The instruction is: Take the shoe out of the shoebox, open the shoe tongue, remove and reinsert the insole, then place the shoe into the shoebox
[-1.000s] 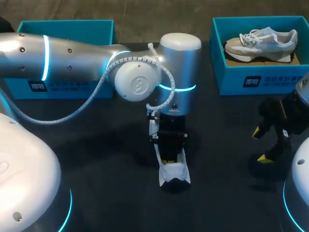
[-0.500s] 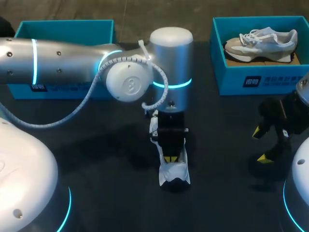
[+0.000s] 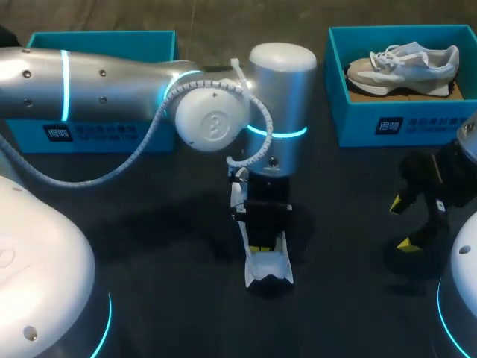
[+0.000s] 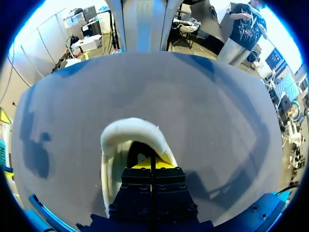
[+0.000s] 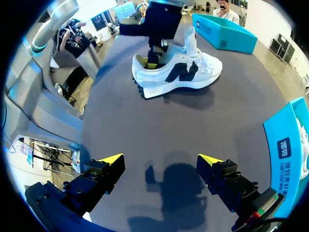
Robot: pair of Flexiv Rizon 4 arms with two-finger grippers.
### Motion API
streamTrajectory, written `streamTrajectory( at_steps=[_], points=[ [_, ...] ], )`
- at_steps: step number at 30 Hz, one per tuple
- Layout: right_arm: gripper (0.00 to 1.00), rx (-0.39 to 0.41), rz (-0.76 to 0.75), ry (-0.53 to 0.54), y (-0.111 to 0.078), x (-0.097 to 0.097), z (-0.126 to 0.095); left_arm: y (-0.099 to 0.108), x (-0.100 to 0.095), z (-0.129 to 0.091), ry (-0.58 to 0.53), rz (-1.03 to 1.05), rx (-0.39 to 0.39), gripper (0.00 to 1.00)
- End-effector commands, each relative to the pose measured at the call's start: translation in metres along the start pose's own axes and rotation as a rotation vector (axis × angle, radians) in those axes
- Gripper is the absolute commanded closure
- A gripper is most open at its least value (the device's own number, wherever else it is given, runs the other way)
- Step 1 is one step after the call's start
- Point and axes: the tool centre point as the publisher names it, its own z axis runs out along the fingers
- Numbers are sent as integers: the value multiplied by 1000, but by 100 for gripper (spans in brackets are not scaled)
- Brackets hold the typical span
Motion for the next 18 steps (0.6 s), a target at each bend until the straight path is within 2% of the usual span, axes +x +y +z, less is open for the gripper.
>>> streamTrajectory(
  at_steps=[1,12,18],
  points=[
    [0,3,1,-3,0,1,0,4,-10,14,30,-19,-5,100],
    [0,3,1,-3,0,1,0,9,-6,26,-80,-36,-8,100],
    [0,3,1,-3,0,1,0,7,-2,0,-107,-31,-31,100]
  ],
)
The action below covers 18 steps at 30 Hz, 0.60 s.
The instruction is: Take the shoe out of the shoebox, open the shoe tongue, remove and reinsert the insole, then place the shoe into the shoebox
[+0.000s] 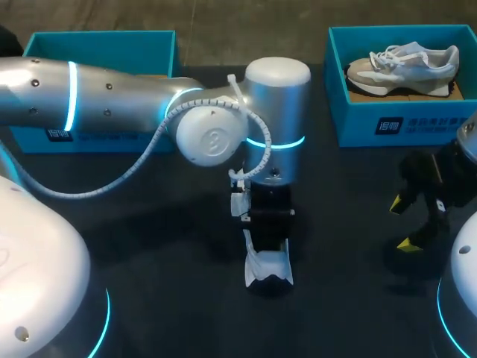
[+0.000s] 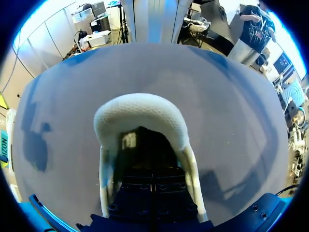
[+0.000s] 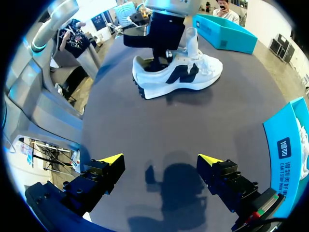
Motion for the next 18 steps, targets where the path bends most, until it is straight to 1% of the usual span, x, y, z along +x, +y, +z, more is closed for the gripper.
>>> streamTrajectory(
  at_steps=[1,4,7,13,18],
  points=[
    [0,3,1,-3,0,1,0,-4,11,-22,-41,8,-17,100],
    [0,3,1,-3,0,1,0,-8,10,-32,-64,19,-26,100],
    [0,3,1,-3,0,1,0,-11,6,-33,-81,33,-33,100],
    [0,3,1,-3,0,1,0,-11,-2,-15,-40,39,-6,100],
    [0,3,1,-3,0,1,0,-6,-3,2,44,31,15,100]
  ],
)
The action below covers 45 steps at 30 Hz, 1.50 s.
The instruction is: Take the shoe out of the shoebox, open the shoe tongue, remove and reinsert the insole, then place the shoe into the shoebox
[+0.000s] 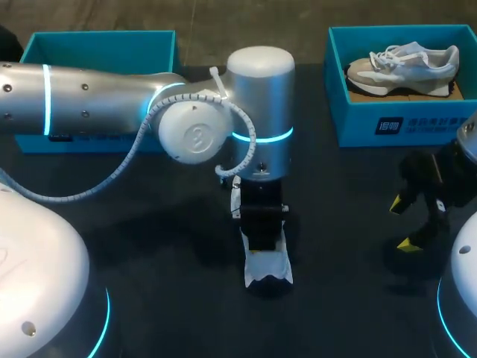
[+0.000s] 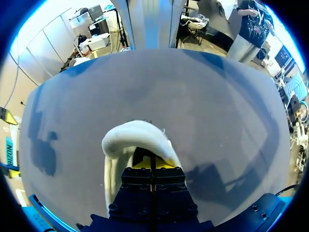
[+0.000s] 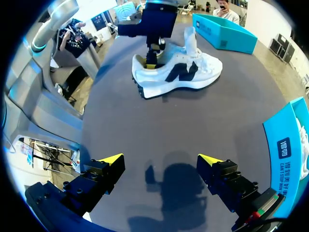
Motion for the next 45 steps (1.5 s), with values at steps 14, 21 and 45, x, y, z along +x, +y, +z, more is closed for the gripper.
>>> streamTrajectory(
  at_steps=[14,21,45],
  points=[
    [0,3,1,-3,0,1,0,23,-7,31,40,-68,-51,100],
    [0,3,1,-3,0,1,0,16,-3,-2,-14,-58,-58,100],
    [0,3,1,-3,0,1,0,30,-19,18,-70,-61,-98,100]
  ],
)
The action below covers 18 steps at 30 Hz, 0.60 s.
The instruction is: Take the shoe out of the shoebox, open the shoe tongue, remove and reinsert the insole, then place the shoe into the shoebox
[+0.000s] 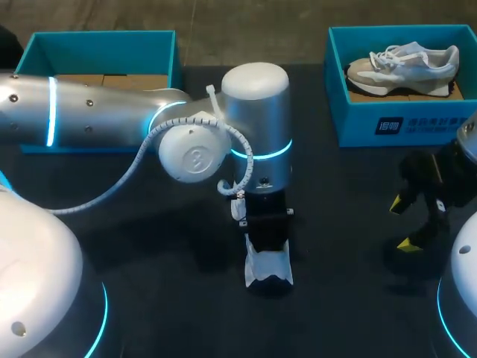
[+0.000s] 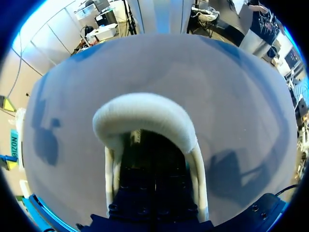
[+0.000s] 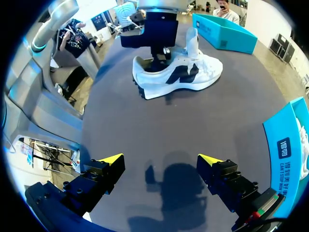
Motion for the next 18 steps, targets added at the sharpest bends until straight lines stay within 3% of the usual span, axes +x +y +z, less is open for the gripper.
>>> streamTrajectory(
  at_steps=[1,12,18],
  points=[
    [0,3,1,-3,0,1,0,10,1,4,16,-17,-12,100],
    [0,3,1,-3,0,1,0,-4,5,-24,-22,12,1,100],
    [0,3,1,-3,0,1,0,-8,5,-41,-34,19,-56,100]
  ],
)
